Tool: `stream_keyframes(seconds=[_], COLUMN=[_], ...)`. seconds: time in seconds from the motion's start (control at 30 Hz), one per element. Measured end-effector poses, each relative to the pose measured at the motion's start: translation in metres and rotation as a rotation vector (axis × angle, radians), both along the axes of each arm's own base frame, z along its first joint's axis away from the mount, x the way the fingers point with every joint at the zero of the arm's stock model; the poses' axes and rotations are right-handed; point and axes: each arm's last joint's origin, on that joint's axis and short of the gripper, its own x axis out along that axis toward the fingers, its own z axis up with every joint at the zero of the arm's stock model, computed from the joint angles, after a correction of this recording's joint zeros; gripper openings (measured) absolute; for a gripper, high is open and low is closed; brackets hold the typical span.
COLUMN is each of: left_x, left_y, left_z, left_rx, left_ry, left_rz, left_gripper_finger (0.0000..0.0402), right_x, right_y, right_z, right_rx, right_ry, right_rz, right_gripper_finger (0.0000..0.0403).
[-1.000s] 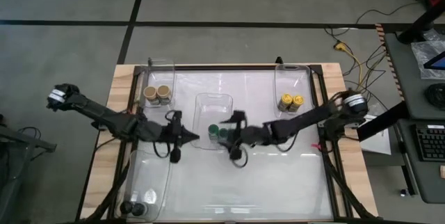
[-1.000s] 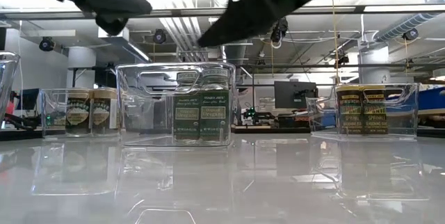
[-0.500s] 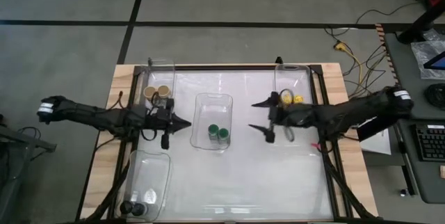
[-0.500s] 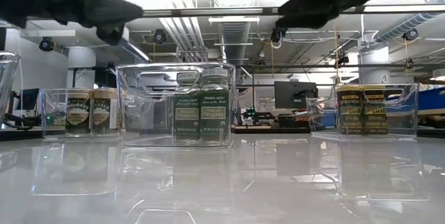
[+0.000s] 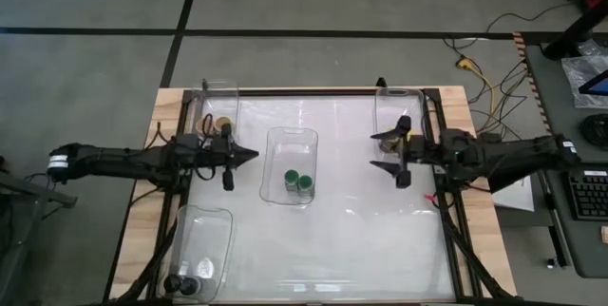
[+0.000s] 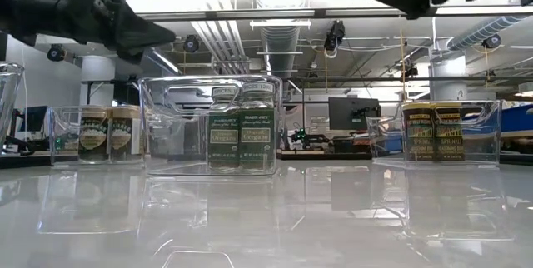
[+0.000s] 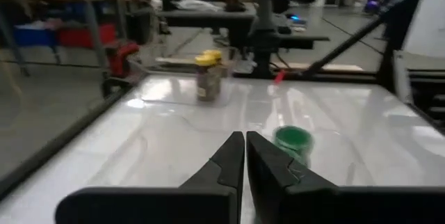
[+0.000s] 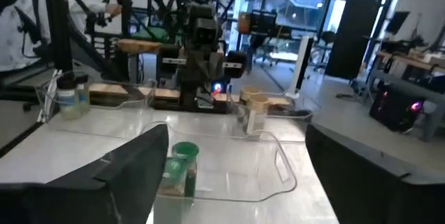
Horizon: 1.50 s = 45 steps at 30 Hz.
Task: Sort spices by type
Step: Return to Home Position
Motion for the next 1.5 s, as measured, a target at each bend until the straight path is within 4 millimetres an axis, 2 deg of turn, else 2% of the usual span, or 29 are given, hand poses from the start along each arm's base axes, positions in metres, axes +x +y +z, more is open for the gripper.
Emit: stream_keyframes(seconds=[0.23,0.37,0.47,0.57,0.63,0.77,0.93,1.1,1.23,1.5], left_x=[-0.012,-0.017,-0.021,-0.027,-0.032,-0.042,-0.047,-0.050,-0.051,-0.052], left_y=[0.007,0.011,0.012,0.011,0.012,0.011,0.010,0.009,0.009,0.008], left_z=[0.000,-0.002,-0.005,-0.015,-0.026,-0.050,-0.048,-0.046,-0.042,-0.039], left_rx=[0.038,0.049,0.048,0.046,0.032,-0.032,-0.061,-0.027,-0.011,-0.046], left_ry=[0.038,0.062,0.047,0.048,0.045,-0.006,-0.031,-0.055,-0.094,-0.138], left_rz=[0.067,0.098,0.110,0.128,0.189,0.228,0.230,0.213,0.232,0.176], left_gripper_finger=[0.0001,0.0001,0.0001,0.0001,0.0001,0.0001,0.0001,0.0001,0.0001,0.0001], right_x=[-0.019,-0.029,-0.038,-0.049,-0.055,-0.066,-0.071,-0.066,-0.065,-0.062], right_y=[-0.006,-0.008,-0.011,-0.013,-0.012,-0.010,-0.010,-0.009,-0.008,-0.008], right_z=[-0.012,-0.016,-0.019,-0.022,-0.027,-0.041,-0.063,-0.080,-0.080,-0.097], right_rx=[0.054,0.078,0.101,0.121,0.111,0.090,0.143,0.205,0.217,0.235], right_ry=[-0.048,-0.087,-0.129,-0.170,-0.189,-0.246,-0.293,-0.226,-0.217,-0.036], right_rz=[-0.038,0.015,-0.013,-0.039,-0.042,-0.031,-0.017,0.024,0.067,0.054], right_gripper_finger=[0.0251,0.0176,0.0111,0.0047,0.0020,0.0012,0.0009,0.0009,0.0009,0.0009])
